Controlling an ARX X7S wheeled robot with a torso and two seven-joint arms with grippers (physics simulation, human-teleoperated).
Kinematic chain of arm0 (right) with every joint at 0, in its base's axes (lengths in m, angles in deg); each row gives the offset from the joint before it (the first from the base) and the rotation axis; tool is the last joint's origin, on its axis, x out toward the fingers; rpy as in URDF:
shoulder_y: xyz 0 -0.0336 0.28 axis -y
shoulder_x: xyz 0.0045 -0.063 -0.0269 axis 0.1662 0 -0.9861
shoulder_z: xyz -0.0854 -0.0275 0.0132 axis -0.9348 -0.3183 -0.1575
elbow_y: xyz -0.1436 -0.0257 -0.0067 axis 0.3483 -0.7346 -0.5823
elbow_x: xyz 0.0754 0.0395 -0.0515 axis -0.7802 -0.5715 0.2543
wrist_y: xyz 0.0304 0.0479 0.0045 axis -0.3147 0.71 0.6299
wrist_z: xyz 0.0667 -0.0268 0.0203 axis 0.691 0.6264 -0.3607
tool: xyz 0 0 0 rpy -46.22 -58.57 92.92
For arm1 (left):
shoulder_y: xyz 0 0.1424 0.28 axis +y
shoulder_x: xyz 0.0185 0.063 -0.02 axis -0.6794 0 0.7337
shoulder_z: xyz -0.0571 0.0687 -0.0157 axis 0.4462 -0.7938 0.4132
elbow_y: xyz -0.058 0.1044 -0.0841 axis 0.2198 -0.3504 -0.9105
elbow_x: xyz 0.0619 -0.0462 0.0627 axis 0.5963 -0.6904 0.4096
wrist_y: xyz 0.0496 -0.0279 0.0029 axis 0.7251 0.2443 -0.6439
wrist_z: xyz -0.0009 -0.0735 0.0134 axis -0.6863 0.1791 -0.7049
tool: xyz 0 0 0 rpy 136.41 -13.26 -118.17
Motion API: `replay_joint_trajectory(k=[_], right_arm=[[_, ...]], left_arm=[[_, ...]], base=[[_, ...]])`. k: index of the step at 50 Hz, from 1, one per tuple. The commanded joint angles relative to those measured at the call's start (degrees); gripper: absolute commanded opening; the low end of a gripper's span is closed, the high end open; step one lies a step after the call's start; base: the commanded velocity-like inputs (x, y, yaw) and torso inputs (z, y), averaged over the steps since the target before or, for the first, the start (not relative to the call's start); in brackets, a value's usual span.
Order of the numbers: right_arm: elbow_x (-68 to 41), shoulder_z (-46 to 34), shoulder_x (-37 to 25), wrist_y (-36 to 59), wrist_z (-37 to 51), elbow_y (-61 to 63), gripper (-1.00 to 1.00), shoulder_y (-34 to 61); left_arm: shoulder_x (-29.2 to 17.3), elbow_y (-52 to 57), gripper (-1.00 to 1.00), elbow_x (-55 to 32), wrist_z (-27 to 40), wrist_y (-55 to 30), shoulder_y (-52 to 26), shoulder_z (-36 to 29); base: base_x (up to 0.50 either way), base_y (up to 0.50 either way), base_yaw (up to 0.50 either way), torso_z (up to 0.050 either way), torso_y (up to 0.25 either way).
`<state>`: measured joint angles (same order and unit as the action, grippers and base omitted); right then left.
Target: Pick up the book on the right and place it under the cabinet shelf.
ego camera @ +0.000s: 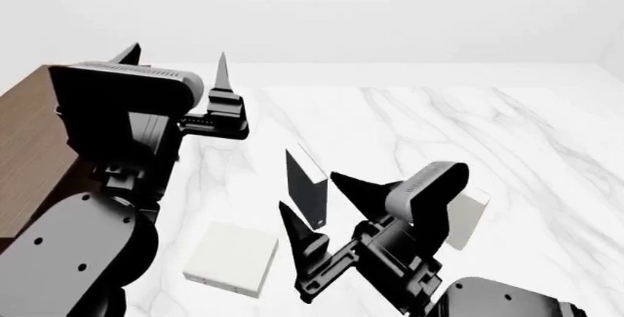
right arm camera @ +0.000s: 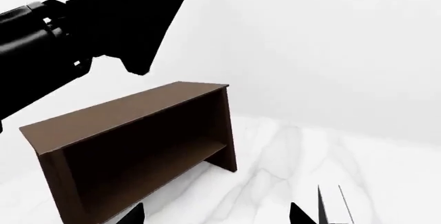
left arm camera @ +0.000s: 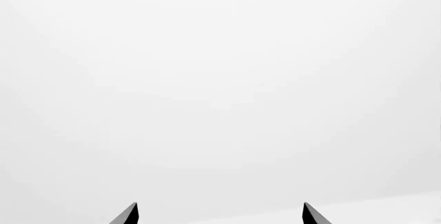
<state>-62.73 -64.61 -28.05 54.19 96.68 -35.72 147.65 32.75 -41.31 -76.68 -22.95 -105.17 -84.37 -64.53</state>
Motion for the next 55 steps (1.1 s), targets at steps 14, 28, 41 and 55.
replay_joint_trajectory(k=[14, 28, 41, 55], right_arm=[[4.0, 11.2, -17.1, 7.4, 21.1, 9.9, 1.0, 19.2], [4.9, 12.6, -23.1, 16.6, 26.5, 8.3, 1.0, 24.3], [4.5, 13.7, -25.7, 16.9, 27.8, 7.4, 1.0, 25.0], [4.2, 13.8, -25.8, 16.2, 27.4, 6.4, 1.0, 24.1]], left_arm=[[0.0, 1.0, 1.0, -1.5, -0.3, 1.0, -0.7, 0.6], [2.0, 2.7, 1.0, -3.2, -0.5, 0.3, -1.5, -2.2], [4.8, 2.1, 1.0, -3.1, -1.2, 2.0, -0.5, -7.6], [5.5, 0.6, 1.0, -0.2, -2.0, 6.0, 3.2, -13.6]], base=[[0.0, 0.0, 0.0, 0.0, 0.0], [0.0, 0.0, 0.0, 0.0, 0.0], [0.0, 0.0, 0.0, 0.0, 0.0], [0.0, 0.0, 0.0, 0.0, -0.006]])
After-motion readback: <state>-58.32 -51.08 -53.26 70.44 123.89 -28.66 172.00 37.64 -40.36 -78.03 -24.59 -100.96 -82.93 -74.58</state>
